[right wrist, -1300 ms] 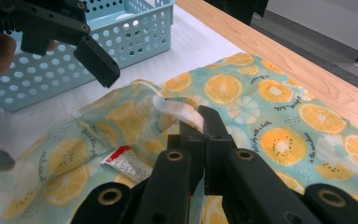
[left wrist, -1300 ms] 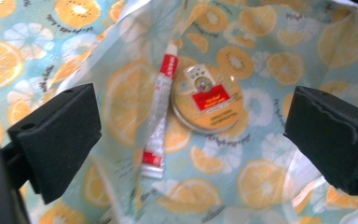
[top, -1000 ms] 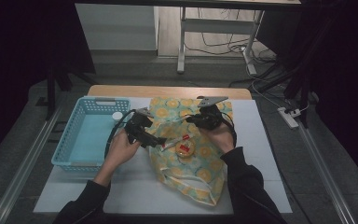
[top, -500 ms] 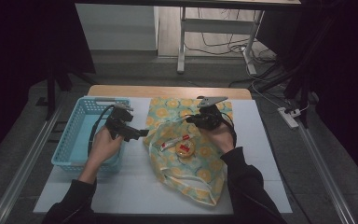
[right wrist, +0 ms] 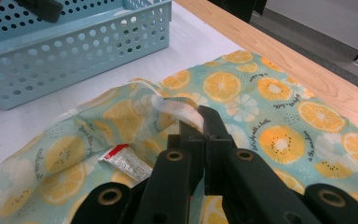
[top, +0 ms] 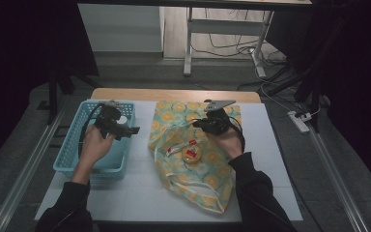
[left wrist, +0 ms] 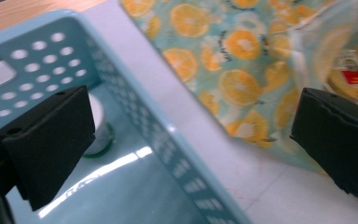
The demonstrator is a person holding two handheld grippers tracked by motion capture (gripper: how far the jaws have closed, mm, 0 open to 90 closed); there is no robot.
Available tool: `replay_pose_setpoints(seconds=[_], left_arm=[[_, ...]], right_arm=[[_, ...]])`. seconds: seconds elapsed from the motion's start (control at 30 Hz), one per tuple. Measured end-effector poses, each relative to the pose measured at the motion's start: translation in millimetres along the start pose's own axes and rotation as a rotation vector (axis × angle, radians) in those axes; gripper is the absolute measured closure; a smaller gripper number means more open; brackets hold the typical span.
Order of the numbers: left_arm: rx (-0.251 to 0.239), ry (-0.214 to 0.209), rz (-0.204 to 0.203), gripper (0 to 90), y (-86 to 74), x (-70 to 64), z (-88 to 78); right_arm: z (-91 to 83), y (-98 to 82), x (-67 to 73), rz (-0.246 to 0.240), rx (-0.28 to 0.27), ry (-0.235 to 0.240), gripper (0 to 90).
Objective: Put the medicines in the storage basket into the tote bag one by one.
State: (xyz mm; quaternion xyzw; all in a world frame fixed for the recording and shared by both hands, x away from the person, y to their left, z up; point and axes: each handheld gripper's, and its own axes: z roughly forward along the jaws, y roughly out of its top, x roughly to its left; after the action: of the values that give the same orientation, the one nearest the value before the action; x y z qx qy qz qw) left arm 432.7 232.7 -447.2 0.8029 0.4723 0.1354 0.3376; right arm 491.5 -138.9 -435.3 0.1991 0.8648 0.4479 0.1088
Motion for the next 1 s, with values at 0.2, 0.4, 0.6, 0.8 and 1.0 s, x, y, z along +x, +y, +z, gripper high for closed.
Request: replay_pose_setpoints(seconds=[0.2, 0.4, 0.6, 0.8, 1.0], left_arm=[[0.013, 0.042, -0.054, 0.0, -0.1, 15.3, 0.1], [0.031, 0.084, -0.078, 0.0, -2.8, 30.3, 5.4], [0.057, 0.099, -0.106, 0.0, -6.9, 43.7, 16.2], [0.094, 0.109, -0.105, 0.0, -7.2, 51.8, 28.0], [0.122, 0.127, -0.099, 0.9, -5.4, 56.6, 38.2]], right_arm=[[-0.1, 0.2, 0.4, -0.002, -0.001, 0.002, 89.7], [-0.1, 0.3, 0.5, -0.001, -0.001, 0.002, 89.7], [0.5, 0.1, 0.6, -0.001, -0.003, 0.003, 89.7], [0.1, 0.5, 1.0, -0.002, -0.004, 0.003, 89.7], [-0.3, 0.8, 1.1, -0.002, -0.007, 0.005, 89.7]])
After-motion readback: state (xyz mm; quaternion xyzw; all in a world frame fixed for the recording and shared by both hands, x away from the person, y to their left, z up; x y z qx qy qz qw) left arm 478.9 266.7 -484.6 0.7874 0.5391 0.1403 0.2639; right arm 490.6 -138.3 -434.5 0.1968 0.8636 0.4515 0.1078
